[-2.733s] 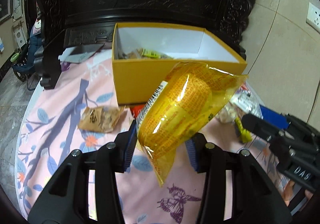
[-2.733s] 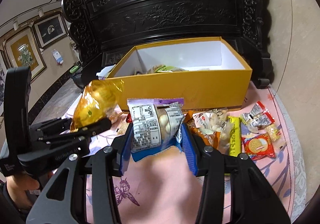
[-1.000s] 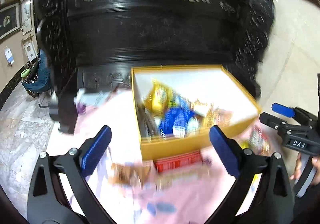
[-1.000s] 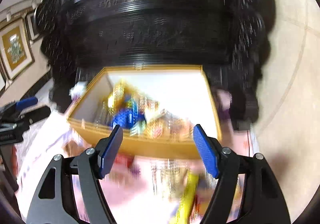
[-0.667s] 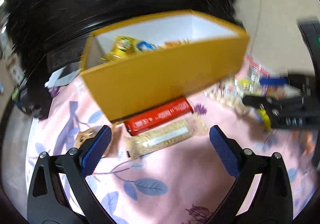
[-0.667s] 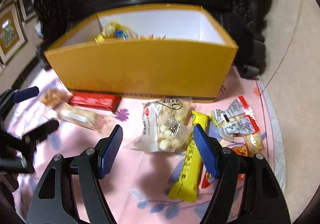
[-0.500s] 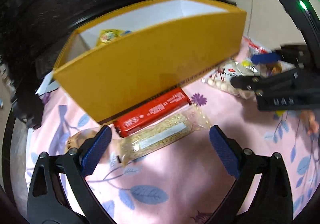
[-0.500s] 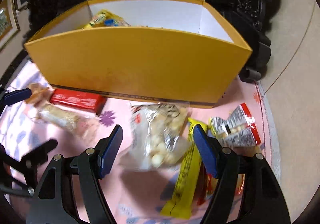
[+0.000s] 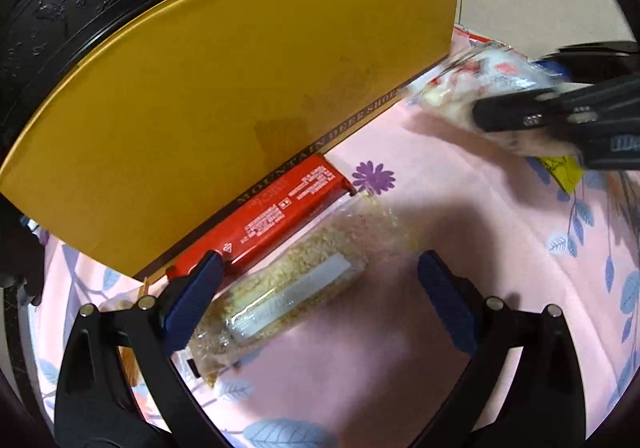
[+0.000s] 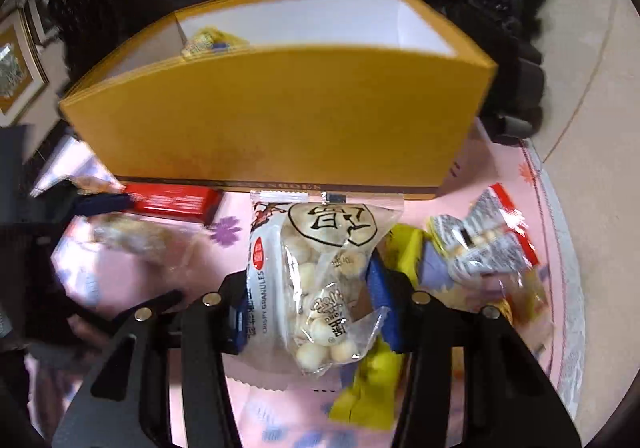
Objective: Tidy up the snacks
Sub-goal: 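Grasp the white bag of round snacks with the right tool while the left tool grasps the clear grain bag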
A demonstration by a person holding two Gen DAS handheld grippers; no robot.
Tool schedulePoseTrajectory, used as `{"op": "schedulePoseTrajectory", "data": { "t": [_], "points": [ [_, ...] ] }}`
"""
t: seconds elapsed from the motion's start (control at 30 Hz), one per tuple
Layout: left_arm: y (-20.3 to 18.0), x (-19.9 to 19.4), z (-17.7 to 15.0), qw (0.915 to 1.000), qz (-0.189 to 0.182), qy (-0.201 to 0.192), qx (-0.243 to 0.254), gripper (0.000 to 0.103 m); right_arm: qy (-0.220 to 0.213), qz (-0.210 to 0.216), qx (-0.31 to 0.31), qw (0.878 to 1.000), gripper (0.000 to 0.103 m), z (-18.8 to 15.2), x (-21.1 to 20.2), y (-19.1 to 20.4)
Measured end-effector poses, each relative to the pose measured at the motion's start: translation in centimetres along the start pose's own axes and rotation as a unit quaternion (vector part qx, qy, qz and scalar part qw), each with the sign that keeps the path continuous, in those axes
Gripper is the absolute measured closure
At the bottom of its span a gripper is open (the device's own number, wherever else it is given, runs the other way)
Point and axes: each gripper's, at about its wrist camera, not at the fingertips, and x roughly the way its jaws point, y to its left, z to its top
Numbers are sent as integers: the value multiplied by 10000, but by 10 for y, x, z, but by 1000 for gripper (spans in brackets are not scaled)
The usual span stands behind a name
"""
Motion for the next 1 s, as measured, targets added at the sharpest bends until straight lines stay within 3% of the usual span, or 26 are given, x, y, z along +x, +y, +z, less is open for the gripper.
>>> {"op": "schedulePoseTrajectory", "data": {
  "t": [0.1, 0.17, 0.23, 0.3, 0.5, 0.6, 0.7, 1.0],
  "points": [
    [2, -2, 3, 9999, -73, -53, 112, 20, -256, 116, 142, 9995, 53, -9, -32, -6],
    [4, -7, 3, 9995, -218, -23, 216, 41, -356, 164, 259, 9989, 53, -16, -48, -11],
    [4, -9, 1, 9982, -456, 154, 364, 53, -431, 205, 334, 9983, 53, -20, -59, -12],
    [3, -12, -6, 9968, -540, 233, 543, 54, -542, 251, 394, 9974, 53, -16, -70, -13],
    [10, -12, -11, 9945, -976, 332, 176, 54, -695, 354, 434, 9960, 53, -12, -85, -16],
    [9, -6, -8, 9965, -786, 255, 83, 53, -636, 410, 449, 9961, 53, -12, -80, -14],
    [-1, -11, -11, 9978, -635, 173, -118, 74, -538, 406, 437, 9968, 53, -15, -76, -12],
    [8, -48, -41, 9930, -158, -121, -1165, 74, -705, 147, 475, 9963, 53, -17, -96, -20]
  ]
}}
